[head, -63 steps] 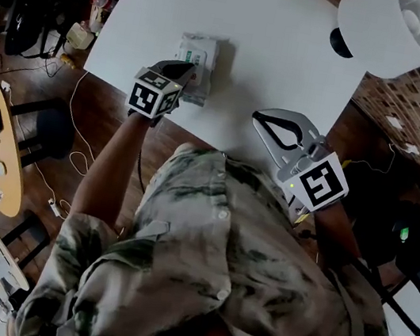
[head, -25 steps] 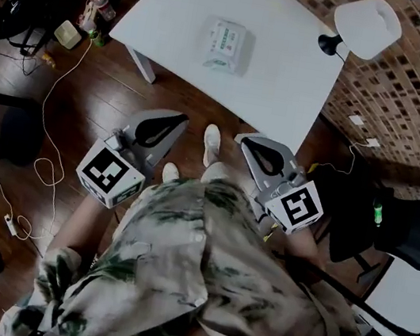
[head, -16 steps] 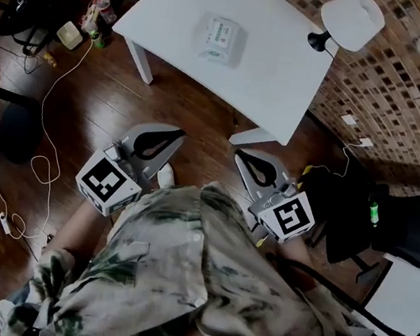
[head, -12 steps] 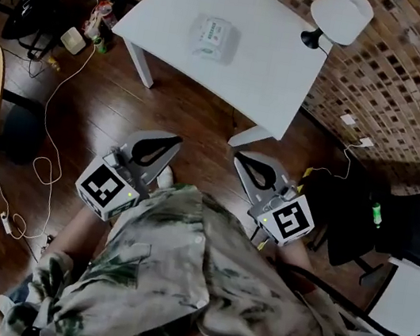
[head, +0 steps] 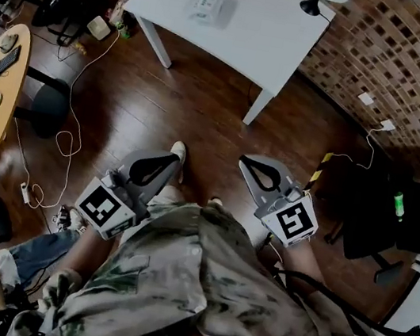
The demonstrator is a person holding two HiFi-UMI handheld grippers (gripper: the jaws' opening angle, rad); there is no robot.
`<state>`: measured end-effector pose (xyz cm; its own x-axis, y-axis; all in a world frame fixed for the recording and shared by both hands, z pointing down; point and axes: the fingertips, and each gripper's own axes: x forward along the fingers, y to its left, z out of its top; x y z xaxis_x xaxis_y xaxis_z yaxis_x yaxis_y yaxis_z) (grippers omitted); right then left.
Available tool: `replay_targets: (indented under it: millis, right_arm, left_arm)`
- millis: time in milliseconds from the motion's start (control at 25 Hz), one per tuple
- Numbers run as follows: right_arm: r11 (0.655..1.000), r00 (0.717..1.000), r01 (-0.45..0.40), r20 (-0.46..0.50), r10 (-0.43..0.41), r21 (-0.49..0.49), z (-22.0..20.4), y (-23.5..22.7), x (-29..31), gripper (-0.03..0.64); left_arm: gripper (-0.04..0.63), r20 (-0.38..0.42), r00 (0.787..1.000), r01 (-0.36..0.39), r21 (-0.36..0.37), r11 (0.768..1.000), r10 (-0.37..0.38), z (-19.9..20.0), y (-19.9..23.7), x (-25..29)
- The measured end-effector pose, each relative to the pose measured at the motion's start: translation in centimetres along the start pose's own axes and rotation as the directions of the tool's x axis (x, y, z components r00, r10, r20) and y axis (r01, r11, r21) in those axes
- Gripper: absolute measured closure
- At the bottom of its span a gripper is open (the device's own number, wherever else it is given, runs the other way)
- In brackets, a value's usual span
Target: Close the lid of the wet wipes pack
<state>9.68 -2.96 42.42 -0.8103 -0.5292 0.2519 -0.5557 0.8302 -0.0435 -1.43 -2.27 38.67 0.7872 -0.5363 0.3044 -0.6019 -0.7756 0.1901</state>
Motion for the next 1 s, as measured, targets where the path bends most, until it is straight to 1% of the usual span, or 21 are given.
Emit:
replay_targets:
  millis: [120, 200, 360, 440, 520, 680, 800, 920, 1000]
  right_arm:
    - [0.999, 1.0, -0.031, 0.004, 0.031, 0.017, -1.2, 2.0, -2.1, 0.611]
    - [0.999, 0.999, -0.042, 0.004, 0.042, 0.031, -1.8, 3.5, -3.4, 0.611]
    - [0.997, 0.999, -0.036, 0.001, 0.036, 0.064, -2.7, 5.1, -5.1, 0.611]
    - [0.997, 0.999, -0.04, 0.001, 0.04, 0.062, -2.7, 6.4, -5.4, 0.611]
    - [0.998, 0.999, -0.051, -0.003, 0.052, 0.048, -2.6, 8.2, -5.3, 0.611]
    - [0.998, 0.998, -0.06, -0.004, 0.06, 0.032, -1.7, 12.2, -4.3, 0.611]
    - [0.998, 0.998, -0.059, -0.002, 0.059, -0.001, -0.7, 15.9, -3.1, 0.611]
    - [0.998, 0.999, -0.053, -0.003, 0.053, -0.027, 0.1, 21.0, -1.9, 0.611]
    - [0.999, 0.999, -0.043, -0.007, 0.042, -0.026, 0.4, 24.9, -1.1, 0.611]
  left_arm:
    - [0.594, -0.044, 0.998, -0.048, -0.023, 0.999, 0.047, -1.2, -2.4, -1.4]
    - [0.594, -0.039, 0.998, -0.056, -0.011, 0.998, 0.055, -1.1, -3.8, -2.1]
    - [0.594, -0.028, 0.999, -0.029, 0.023, 0.999, 0.03, -1.1, -6.3, -2.8]
    - [0.594, -0.025, 1.0, 0.001, 0.043, 0.999, 0.0, -1.3, -7.8, -3.6]
    - [0.593, -0.015, 1.0, 0.005, 0.046, 0.999, -0.004, -1.8, -8.9, -5.0]
    - [0.594, 0.006, 1.0, -0.021, 0.027, 0.999, 0.021, -3.3, -9.7, -9.5]
    - [0.594, 0.019, 0.999, -0.03, 0.011, 0.999, 0.03, -5.0, -9.8, -13.7]
    - [0.594, 0.036, 0.999, -0.027, -0.001, 1.0, 0.027, -7.2, -9.9, -18.6]
    - [0.594, 0.043, 0.999, -0.027, -0.015, 1.0, 0.027, -8.4, -10.0, -22.3]
